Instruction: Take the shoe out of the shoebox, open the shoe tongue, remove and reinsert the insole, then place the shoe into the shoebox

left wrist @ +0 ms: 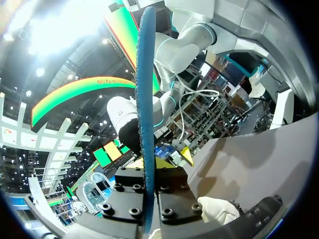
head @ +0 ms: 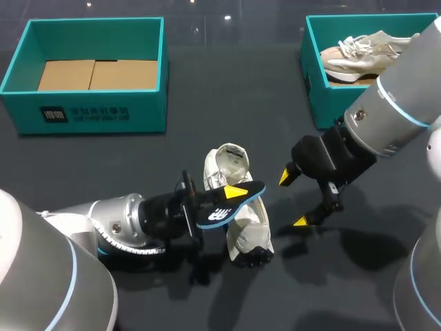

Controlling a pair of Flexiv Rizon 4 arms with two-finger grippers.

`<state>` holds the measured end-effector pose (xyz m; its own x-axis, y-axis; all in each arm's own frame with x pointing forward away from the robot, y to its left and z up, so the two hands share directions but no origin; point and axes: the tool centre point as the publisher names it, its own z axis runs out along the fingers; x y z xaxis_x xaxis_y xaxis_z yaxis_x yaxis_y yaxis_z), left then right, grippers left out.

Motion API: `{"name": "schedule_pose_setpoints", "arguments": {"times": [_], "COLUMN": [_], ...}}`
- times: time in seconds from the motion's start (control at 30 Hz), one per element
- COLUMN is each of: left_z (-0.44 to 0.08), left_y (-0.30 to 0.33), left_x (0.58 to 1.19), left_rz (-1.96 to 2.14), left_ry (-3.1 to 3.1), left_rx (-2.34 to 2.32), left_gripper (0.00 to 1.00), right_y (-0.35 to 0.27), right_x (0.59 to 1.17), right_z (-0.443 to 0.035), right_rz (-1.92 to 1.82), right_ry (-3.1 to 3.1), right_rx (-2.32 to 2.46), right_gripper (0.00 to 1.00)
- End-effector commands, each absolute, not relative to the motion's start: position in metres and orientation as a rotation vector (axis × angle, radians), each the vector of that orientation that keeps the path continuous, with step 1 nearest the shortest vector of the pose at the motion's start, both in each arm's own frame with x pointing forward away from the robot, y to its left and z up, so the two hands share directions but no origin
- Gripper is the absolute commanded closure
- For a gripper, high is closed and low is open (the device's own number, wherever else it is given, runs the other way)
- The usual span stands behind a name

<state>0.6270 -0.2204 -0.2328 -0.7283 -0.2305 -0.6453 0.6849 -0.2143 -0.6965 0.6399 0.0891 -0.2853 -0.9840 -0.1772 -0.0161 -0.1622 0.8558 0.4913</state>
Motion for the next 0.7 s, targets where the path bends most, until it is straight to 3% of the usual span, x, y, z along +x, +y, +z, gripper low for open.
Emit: {"name": "schedule_pose_setpoints", "arguments": {"times": [0.03, 0.7], "left_z": [-0.236, -0.248], "left_y": [-0.212, -0.203], "left_x": [0.622, 0.615], "left_rz": [-1.977, -1.979], "left_ry": [1.456, 1.476], "left_rx": [0.535, 0.506], "left_gripper": [1.0, 1.0], "right_y": [0.103, 0.114], "right_x": [0.655, 0.658], "right_z": [-0.298, -0.34], "right_rz": [-0.744, -0.858], "right_ry": [-2.973, -2.922], "right_rx": [0.266, 0.344], "right_gripper": [0.0, 0.0]}}
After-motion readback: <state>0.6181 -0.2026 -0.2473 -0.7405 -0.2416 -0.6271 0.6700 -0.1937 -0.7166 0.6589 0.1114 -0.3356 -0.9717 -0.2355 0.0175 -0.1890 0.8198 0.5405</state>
